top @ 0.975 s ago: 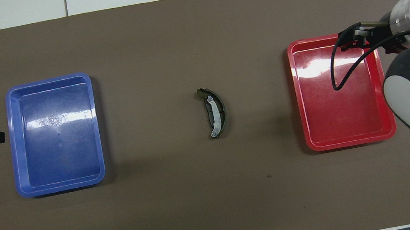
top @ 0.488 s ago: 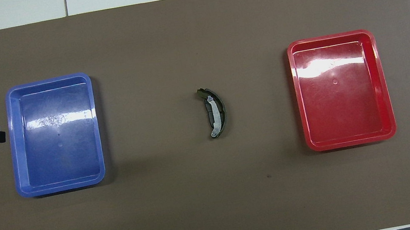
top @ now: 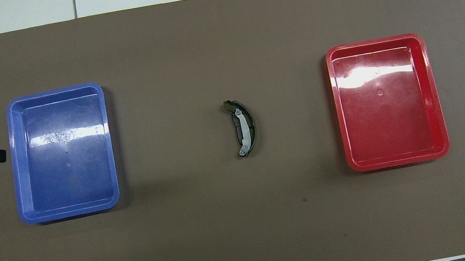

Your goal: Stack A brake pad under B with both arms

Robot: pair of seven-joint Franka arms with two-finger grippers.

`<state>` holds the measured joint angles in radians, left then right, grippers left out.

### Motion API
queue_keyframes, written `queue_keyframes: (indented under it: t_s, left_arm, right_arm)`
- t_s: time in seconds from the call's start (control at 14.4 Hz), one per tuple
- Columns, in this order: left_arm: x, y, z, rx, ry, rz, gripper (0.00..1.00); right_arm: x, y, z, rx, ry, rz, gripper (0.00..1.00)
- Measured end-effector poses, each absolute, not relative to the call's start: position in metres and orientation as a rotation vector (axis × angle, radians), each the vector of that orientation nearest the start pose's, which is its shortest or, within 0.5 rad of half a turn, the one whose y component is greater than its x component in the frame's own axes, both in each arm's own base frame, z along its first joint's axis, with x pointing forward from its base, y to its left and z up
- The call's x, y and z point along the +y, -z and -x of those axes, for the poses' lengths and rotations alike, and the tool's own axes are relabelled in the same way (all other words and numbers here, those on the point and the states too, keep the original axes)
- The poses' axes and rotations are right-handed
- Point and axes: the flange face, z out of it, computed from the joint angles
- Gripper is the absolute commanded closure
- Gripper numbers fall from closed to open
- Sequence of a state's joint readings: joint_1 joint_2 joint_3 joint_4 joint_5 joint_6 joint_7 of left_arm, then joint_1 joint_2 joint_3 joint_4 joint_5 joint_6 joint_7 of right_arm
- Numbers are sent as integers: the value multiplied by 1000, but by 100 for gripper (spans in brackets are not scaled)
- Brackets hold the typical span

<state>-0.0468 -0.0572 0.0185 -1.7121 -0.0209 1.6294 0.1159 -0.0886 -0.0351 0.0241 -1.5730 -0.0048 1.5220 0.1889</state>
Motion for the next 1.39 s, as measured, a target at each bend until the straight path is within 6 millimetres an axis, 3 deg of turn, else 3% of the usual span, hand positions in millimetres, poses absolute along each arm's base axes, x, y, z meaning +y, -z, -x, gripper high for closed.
queue_keyframes:
  t_s: [1.11,1.39]
  left_arm:
    - [-15,-594,-539,216,-39,3157,1]
    - [-15,-594,-539,216,-39,3157,1]
  right_arm:
    - [-34,-641,-530,394,-86,3123,0]
    - [-32,-641,-530,284,-77,3134,0]
